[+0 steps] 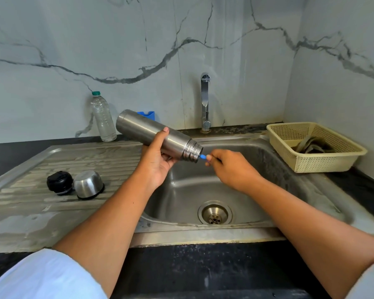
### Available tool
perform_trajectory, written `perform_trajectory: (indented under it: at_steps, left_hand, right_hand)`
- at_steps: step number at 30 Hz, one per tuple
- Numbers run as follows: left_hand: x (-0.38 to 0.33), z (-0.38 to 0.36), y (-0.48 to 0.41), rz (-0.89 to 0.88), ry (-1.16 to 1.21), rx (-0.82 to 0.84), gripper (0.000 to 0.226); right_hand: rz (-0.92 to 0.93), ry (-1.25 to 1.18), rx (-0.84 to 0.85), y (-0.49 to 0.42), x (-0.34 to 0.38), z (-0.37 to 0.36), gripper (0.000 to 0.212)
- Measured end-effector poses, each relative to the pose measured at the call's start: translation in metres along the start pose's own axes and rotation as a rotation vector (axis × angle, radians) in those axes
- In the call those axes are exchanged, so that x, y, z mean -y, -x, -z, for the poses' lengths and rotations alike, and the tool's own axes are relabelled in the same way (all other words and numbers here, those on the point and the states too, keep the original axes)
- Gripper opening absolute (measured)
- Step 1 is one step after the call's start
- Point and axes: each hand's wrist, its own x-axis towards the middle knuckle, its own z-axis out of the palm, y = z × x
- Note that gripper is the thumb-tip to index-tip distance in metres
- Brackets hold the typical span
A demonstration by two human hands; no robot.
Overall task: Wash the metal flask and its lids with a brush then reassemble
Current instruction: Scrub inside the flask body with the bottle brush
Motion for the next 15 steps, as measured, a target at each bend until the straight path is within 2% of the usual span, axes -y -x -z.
perform_trajectory:
  at_steps: [1,5,7,10,12,15]
  left_hand:
    - [-0.001,0.001,0.0,-0.002,-0.003,0.007,0.072]
    - [-0.006,0.002,0.001,0.0,0.021,0.027,0.064]
    - [-0.009,0.002,0.002,-0.016,0.059,0.027,0.07]
    - [-0.011,0.003,0.0,-0.031,0.066,0.003,0.074]
    - [-0.008,0.002,-0.001,-0.02,0.024,-0.028,0.07]
    - [-0.009,-0.004,0.001,-0.005,-0.063,-0.056,0.038]
  right_hand:
    - [-0.033,-0.097,0.058,-0.001,0.001,-0.003,0.033]
    - [-0.26,-0.748,0.326,0.003,0.007,-0.006,0.036]
    - [-0.279,-0.85,0.368,0.005,0.01,-0.005,0.034]
    - [-0.21,-0.782,0.273,0.004,0.015,-0.012,0.034]
    - [-0.16,-0.634,0.149,0.003,0.017,-0.017,0.032]
    - [-0.088,-0.307,0.01,0.003,0.02,-0.013,0.027]
